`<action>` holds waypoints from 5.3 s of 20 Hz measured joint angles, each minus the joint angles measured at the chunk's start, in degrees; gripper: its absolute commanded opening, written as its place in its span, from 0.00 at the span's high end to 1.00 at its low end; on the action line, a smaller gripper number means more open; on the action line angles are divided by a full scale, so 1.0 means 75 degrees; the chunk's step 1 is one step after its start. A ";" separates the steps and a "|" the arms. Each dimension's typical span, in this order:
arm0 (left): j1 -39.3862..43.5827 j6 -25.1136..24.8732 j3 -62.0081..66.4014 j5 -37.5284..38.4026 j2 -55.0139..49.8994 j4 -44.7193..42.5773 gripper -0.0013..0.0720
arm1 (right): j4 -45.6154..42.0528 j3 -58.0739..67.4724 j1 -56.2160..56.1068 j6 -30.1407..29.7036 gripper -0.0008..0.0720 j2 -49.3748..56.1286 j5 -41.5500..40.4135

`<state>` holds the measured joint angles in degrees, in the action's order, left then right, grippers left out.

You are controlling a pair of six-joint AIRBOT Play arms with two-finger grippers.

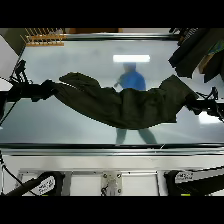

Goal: Fold the clothes and pants, and hang the long-sleeved shirts on hangers.

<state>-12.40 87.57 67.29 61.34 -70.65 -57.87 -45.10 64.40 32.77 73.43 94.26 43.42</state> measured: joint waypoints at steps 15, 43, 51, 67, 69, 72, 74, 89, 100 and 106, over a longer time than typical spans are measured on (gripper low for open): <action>-0.2390 0.1684 0.0009 0.1792 0.5566 -0.0245 0.96 | -0.5123 0.0644 -0.0044 0.1687 0.95 -0.6513 0.2547; -0.1043 0.1620 0.6053 -0.2605 -0.4645 -0.0557 0.04 | -0.5368 0.6700 -0.2699 0.4896 0.32 0.1658 -0.1142; -0.2101 0.1635 0.4660 -0.0131 -0.3538 -0.1670 0.04 | -0.4893 0.6239 -0.2270 0.3258 0.32 0.0297 0.1405; -0.3104 0.0813 -0.0825 -0.1705 -0.2340 -0.0437 0.04 | -0.3491 -0.0420 -0.2066 0.2186 0.32 -0.3346 0.2439; -0.2932 0.0766 -0.0586 -0.1749 -0.2588 -0.0370 0.04 | -0.3418 -0.0586 -0.2063 0.2177 0.32 -0.3398 0.2416; -0.2669 0.0731 -0.0187 -0.1760 -0.2984 -0.0312 0.39 | -0.3386 -0.0697 -0.2060 0.2177 0.32 -0.3418 0.2463; -0.2515 0.0731 0.0064 -0.1754 -0.3229 -0.0297 0.96 | -0.3416 -0.0781 -0.2005 0.2180 0.24 -0.3418 0.2614; -0.2404 0.0702 0.0370 -0.1612 -0.3142 -0.0280 0.96 | -0.2209 -0.3876 -0.1900 0.4255 0.31 -0.3276 -0.0635; -0.2975 0.0361 0.0367 -0.1209 -0.1880 -0.0303 0.96 | -0.2990 -0.2836 -0.1769 0.3716 0.95 -0.4590 -0.0388; -0.3523 -0.0233 0.0364 0.0306 0.0152 -0.0277 0.96 | -0.4832 -0.1673 -0.0242 0.3179 0.95 -0.7178 0.2827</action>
<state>-38.83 85.82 70.02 63.64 -69.52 -59.94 -81.34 51.86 30.96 97.27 40.42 64.62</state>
